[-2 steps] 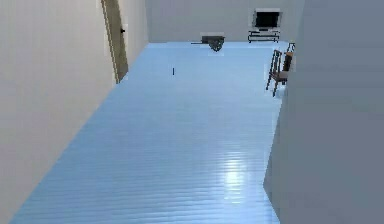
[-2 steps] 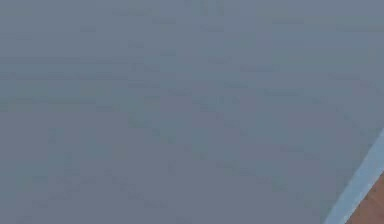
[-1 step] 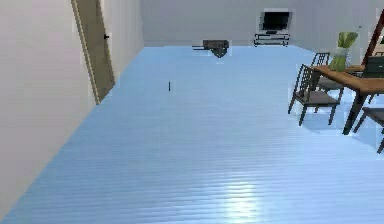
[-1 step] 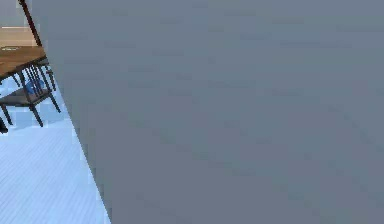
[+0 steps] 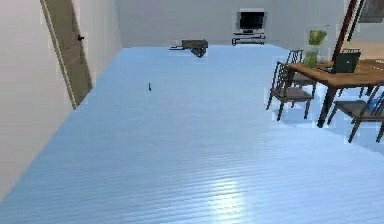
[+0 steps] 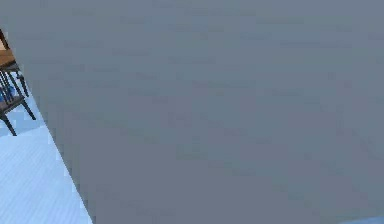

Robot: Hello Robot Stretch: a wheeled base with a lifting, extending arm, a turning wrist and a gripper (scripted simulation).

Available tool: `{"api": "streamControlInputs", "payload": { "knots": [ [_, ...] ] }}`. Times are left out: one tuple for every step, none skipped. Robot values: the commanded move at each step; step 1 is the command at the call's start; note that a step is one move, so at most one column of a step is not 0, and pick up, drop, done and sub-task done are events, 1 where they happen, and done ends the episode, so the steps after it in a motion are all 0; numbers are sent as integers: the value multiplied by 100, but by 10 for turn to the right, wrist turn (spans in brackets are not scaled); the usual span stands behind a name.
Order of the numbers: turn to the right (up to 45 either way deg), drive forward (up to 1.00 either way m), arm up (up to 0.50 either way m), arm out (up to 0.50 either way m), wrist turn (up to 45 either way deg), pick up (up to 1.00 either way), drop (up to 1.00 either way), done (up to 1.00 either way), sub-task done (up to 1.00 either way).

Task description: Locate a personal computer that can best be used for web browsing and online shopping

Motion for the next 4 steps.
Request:
{"api": "streamControlInputs", "payload": {
  "knots": [
    [0, 50, 0, 0, 0, 0, 0, 0, 0],
    [330, 0, 0, 0, 0, 0, 0, 0, 0],
    [0, 45, 0, 0, 0, 0, 0, 0, 0],
    [180, 0, 0, 0, 0, 0, 0, 0, 0]
  ]
}}
